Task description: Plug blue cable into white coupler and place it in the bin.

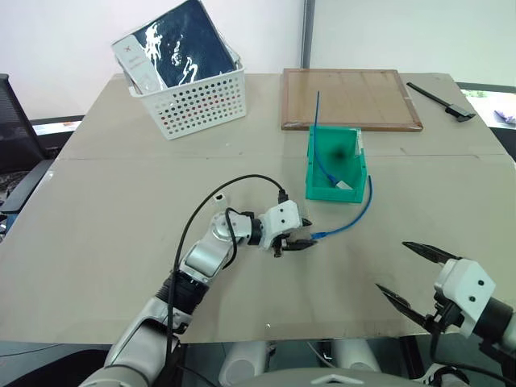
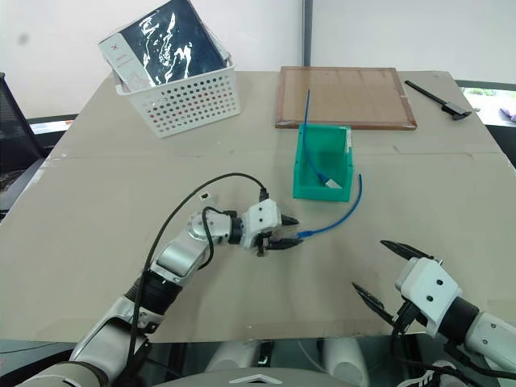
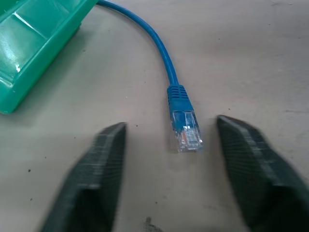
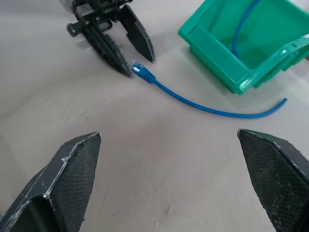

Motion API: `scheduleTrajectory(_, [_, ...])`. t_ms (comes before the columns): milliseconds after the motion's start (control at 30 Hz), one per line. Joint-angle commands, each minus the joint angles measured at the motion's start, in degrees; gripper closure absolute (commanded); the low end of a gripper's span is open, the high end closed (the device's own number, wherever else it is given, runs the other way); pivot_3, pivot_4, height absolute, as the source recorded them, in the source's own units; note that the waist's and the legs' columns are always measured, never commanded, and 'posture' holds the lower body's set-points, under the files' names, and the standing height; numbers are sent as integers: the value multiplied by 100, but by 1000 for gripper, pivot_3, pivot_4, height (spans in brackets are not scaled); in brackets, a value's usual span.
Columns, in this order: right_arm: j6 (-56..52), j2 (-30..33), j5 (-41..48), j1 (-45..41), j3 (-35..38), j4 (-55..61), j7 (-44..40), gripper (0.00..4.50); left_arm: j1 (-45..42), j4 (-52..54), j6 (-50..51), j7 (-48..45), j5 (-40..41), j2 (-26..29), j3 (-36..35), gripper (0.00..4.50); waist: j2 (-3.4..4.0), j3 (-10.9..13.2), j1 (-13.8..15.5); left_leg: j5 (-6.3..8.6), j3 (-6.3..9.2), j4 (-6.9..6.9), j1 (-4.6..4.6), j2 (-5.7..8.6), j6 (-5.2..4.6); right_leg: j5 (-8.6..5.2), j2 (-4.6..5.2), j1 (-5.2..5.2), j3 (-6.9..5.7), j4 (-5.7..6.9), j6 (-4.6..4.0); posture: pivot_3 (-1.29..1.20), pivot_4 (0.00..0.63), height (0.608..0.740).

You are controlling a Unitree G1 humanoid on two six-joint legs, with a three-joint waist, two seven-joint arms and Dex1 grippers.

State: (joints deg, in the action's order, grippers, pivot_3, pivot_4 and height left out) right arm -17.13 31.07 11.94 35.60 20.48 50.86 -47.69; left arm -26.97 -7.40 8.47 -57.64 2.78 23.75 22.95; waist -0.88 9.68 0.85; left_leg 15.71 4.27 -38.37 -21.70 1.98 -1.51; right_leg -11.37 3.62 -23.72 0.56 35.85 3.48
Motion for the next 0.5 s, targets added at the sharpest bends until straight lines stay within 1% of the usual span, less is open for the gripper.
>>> scheduleTrajectory(33, [-35,-103,106,103,-114,262,239,0,45,-41,-158,-251,-15,92,57,4042,0,-1,-5,0,0,0,0,0,0,0,0,0,0,0,0,0,150,740])
scheduleTrajectory(100, [-352,-262,314,113,-270,284,459,0,71,-20,-317,-453,126,106,26,4490,0,-1,-5,0,0,2,0,-1,0,0,0,0,0,0,-1,0,150,740])
scheduleTrajectory(200, [-1164,-559,795,133,-492,290,876,0,132,196,-534,-908,574,99,-105,4490,0,-1,-4,0,2,2,-2,-2,0,2,2,-1,-1,0,-7,0,150,740])
scheduleTrajectory(233, [-1410,-669,1028,186,-591,310,976,0,152,371,-438,-1073,812,90,-173,4490,0,0,-3,0,2,2,-3,-2,0,-1,4,-2,-1,-1,-36,0,150,740])
scheduleTrajectory(300, [-1818,-837,1478,239,-689,379,1160,0,140,559,-366,-1229,1080,57,-266,4490,1,0,5,0,3,1,-6,-3,0,-1,6,-6,-1,-1,-42,0,150,740])
scheduleTrajectory(400, [-2321,-1187,2148,188,-713,436,1634,0,-5,580,-581,-1277,1263,-89,-410,4490,1,0,3,0,5,0,-8,-2,0,-2,10,-7,-3,-1,-42,0,150,740])
scheduleTrajectory(500, [-2559,-1460,2835,14,-690,529,2040,0,-124,516,-918,-1201,1302,-274,-539,4490,1,0,0,0,6,0,-7,-2,0,-13,8,-6,-5,-1,-23,0,150,740])
